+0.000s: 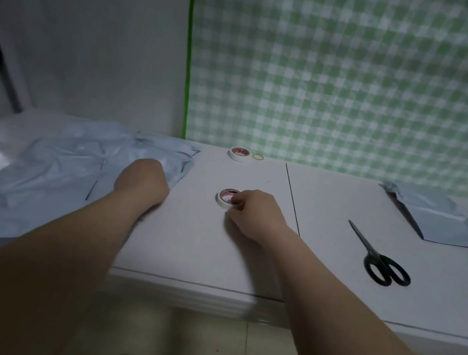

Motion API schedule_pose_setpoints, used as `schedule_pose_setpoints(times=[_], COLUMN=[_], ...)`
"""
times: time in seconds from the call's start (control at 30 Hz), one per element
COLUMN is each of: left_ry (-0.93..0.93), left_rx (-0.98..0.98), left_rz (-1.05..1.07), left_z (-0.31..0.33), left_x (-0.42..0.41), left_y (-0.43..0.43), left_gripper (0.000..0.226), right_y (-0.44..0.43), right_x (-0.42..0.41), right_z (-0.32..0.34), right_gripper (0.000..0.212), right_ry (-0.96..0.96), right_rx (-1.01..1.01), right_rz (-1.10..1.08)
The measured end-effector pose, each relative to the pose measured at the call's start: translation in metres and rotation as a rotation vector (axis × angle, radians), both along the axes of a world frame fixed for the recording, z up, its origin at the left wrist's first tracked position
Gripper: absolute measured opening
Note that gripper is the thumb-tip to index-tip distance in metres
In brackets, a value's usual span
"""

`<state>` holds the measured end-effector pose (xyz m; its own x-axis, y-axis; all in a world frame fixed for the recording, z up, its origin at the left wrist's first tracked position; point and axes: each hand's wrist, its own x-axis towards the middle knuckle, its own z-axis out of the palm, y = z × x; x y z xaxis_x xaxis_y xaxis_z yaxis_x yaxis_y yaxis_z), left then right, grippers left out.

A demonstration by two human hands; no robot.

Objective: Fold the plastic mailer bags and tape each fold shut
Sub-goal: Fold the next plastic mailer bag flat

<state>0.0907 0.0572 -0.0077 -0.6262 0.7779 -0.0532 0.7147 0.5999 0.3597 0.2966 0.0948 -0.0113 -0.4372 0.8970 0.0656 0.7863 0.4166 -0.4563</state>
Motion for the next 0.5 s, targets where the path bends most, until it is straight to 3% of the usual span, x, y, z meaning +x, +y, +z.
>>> schedule_pose_setpoints(times=[0.17, 0.3, 0.37, 0.43, 0.5], left_ry=[-0.014, -0.312, -0.523, -0.637, -0.769], left_rx=[0.156, 0.407, 0.563, 0.634, 0.637], left_rz=[0.036, 0.063, 0.068, 0.006, -0.098], left_z=[-0.001, 0.018, 0.034, 0.047, 0.058], left_x=[-0.012, -0.015, -0.011, -0.002, 0.01], left_y=[0.001, 0.001, -0.002, -0.011, -0.019], left_gripper=[0.025, 0.019, 0.013, 0.019, 0.025], right_y=[0.007, 0.005, -0.001, -0.009, -0.017], right_x=[-0.007, -0.016, -0.023, -0.033, -0.042], right_z=[-0.001, 0.01, 0.024, 0.038, 0.046], right_gripper=[0.02, 0.019, 0.029, 0.038, 0.047], right_ry=[0.054, 0.205, 0.426, 0.664, 0.78], right_rx=[-0.017, -0.006, -0.204, -0.566, -0.881], right_rz=[0.063, -0.021, -0.065, -0.096, -0.112])
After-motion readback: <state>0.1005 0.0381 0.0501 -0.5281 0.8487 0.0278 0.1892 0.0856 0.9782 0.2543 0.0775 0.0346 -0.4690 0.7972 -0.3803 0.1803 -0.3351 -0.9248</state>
